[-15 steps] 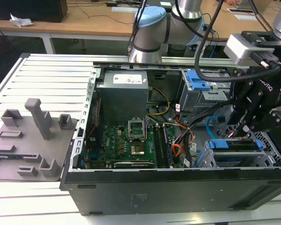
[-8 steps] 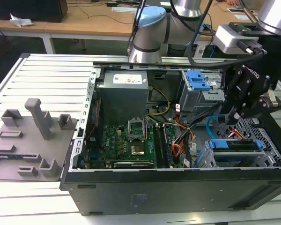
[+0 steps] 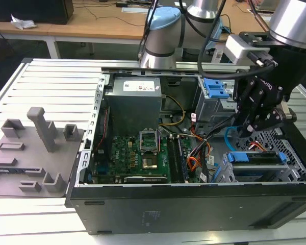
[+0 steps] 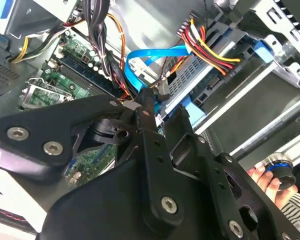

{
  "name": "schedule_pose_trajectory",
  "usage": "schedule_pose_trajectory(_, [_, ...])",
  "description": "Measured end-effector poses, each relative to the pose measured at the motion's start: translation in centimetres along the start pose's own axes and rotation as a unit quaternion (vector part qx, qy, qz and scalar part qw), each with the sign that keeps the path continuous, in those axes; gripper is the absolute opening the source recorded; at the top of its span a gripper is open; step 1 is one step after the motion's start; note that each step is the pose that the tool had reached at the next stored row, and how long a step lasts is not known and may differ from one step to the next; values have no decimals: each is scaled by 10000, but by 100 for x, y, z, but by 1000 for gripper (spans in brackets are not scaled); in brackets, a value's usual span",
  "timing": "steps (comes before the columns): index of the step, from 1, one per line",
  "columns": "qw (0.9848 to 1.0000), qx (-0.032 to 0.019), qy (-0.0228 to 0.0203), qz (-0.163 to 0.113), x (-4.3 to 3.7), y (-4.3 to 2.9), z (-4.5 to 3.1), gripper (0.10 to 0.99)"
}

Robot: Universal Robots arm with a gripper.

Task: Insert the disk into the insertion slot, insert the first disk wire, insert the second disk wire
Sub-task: 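Insert the second disk wire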

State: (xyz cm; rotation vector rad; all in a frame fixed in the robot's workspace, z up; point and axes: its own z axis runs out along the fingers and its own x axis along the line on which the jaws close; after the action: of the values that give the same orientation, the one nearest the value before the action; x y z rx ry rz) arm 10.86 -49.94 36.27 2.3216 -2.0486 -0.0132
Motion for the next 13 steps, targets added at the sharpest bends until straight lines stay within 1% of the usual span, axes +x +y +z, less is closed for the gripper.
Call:
schedule_pose_trajectory(2, [10000,0,12,-32,-2,-1,24,361])
schedule_pose_trajectory(3, [10000,-6,52,-38,-3,-1,28,361])
schedule_pose_trajectory(6, [10000,-8,69,-38,-2,-1,29,361])
schedule_pose_trajectory(7, [10000,-8,73,-38,-2,-1,29,345])
schedule_pose_trajectory(10, [10000,-10,84,-38,-2,-1,29,165])
schedule_pose_trajectory(13, [9999,-11,93,-38,-2,-1,29,165])
